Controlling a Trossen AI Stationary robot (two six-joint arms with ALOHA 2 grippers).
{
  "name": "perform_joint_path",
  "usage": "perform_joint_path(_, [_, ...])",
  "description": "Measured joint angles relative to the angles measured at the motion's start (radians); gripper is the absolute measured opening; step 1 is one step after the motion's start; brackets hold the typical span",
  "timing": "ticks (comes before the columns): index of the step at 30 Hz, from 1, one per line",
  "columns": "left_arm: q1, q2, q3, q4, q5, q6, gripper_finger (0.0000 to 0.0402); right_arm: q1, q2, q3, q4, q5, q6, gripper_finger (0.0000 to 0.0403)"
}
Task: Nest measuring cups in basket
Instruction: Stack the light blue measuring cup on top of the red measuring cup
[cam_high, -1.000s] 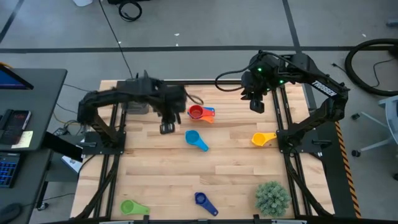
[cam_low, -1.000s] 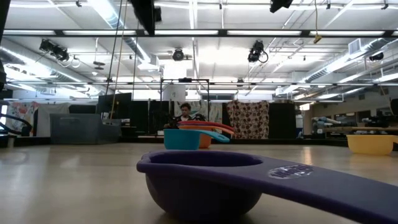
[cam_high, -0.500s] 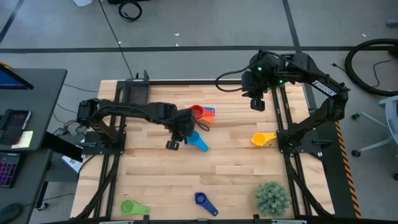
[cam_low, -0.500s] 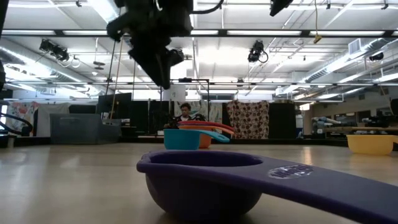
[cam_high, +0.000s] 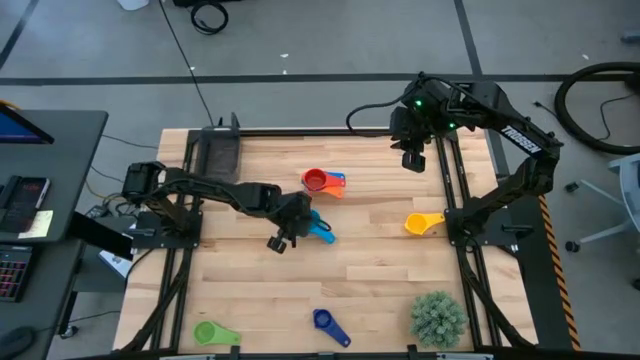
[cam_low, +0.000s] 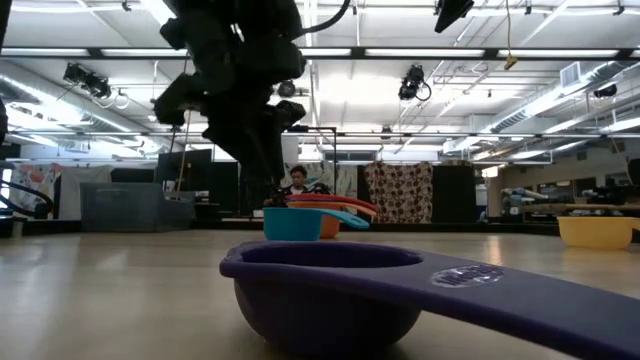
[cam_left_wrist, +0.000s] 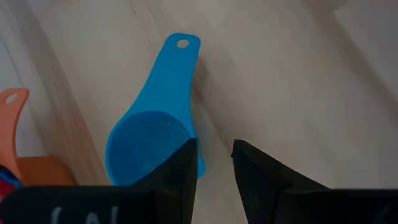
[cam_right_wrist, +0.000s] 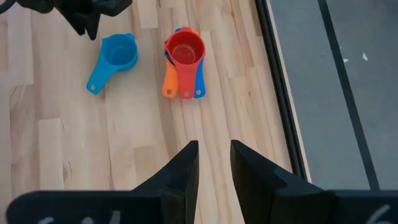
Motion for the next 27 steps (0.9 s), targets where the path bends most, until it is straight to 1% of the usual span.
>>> perform_joint_path(2, [0.0, 0.0, -0.016, 0.027, -0.02, 0.0, 0.0107, 0.0, 0.0, 0.0, 0.0, 0.0, 0.0, 0.0097])
perform_joint_path(5, [0.0, 0.008, -0.018, 0.037, -0.023, -0.003, 0.0107, 0.0, 0.0, 0.0, 0.0, 0.0, 0.001, 0.0097])
perform_joint_path(13, [0.0, 0.089, -0.019, 0.046, -0.004, -0.005, 0.0107, 0.0, 0.0, 0.0, 0.0, 0.0, 0.001, 0.0097])
perform_joint_path(17, [0.002, 0.128, -0.019, 0.077, -0.004, -0.002, 0.0107, 0.0, 0.0, 0.0, 0.0, 0.0, 0.001, 0.0096])
perform_joint_path(21, [0.002, 0.14, -0.017, 0.097, -0.005, 0.002, 0.0107, 0.0, -0.001, 0.0, 0.0, 0.0, 0.001, 0.0096])
perform_joint_path(24, [0.002, 0.139, 0.0, 0.075, -0.008, -0.01, 0.0107, 0.0, -0.001, 0.0, -0.001, 0.0, 0.001, 0.0096])
perform_joint_path(27, [0.0, 0.131, 0.055, 0.034, -0.031, -0.026, 0.0106, 0.0, -0.001, 0.001, -0.001, 0.0, 0.0, 0.0096])
